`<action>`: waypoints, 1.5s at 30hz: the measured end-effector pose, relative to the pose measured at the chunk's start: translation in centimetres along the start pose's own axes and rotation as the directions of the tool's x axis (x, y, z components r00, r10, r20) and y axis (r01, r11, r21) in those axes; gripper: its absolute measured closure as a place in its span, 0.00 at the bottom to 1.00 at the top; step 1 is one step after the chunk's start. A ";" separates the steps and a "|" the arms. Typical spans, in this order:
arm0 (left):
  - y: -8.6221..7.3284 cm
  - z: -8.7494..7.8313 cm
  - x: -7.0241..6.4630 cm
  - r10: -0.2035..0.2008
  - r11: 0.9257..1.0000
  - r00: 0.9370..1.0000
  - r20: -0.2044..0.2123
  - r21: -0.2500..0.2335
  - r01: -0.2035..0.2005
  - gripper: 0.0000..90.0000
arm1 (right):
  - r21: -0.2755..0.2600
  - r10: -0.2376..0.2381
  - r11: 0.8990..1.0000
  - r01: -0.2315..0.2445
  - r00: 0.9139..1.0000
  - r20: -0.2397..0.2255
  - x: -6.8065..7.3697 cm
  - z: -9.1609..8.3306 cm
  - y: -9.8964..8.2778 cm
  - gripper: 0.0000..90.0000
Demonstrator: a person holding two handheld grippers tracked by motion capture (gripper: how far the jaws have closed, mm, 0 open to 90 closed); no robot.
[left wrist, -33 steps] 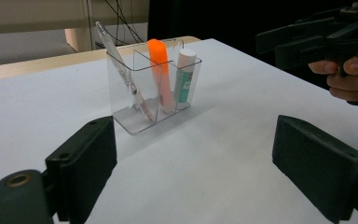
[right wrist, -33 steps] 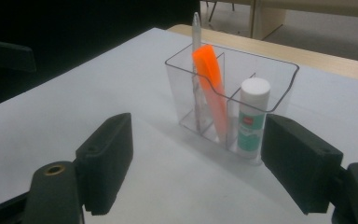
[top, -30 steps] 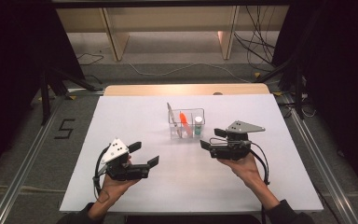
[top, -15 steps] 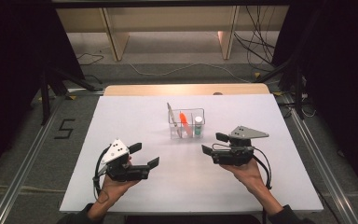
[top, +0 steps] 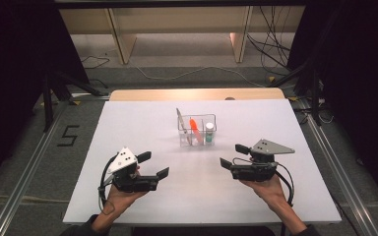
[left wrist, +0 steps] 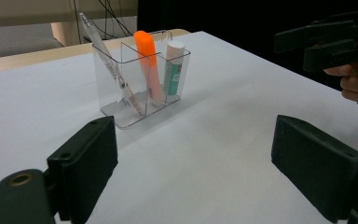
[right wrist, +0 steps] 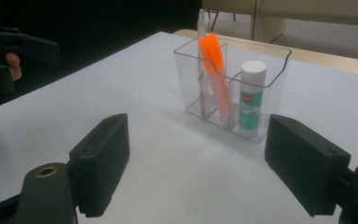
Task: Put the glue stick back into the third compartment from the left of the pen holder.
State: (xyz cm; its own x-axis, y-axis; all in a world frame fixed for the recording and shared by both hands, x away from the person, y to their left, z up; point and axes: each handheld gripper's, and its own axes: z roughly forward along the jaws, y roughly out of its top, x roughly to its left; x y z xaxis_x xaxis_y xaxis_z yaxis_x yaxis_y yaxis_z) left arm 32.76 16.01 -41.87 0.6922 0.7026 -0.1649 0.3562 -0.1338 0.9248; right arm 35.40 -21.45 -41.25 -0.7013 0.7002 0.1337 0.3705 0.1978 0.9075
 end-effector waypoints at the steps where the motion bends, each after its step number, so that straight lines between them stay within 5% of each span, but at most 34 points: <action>1: 0.0 0.0 0.0 -0.002 1.000 1.000 0.000 -0.001 0.002 0.15 | 0.001 0.000 1.000 0.000 1.000 -0.002 0.1 0.0 -0.1 0.25; 23: -0.2 0.2 -0.4 0.016 0.999 0.999 0.045 0.038 -0.018 0.15 | -0.007 0.000 1.000 0.000 1.000 0.014 0.0 -2.0 -2.1 0.24; 45: -0.2 0.1 -0.4 0.011 0.999 0.999 0.043 0.032 -0.012 0.15 | -0.008 0.009 1.000 -0.009 1.000 0.016 0.0 -2.7 -2.9 0.24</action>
State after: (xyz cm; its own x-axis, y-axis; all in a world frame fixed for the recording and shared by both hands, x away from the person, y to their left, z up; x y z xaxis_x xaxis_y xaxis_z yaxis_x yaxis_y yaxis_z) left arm 32.43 15.66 -42.05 0.7221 0.6707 -0.1696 0.3680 -0.1648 0.9151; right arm 32.72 -23.87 -42.78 -0.6878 0.7132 0.1354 0.3716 0.1857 0.9096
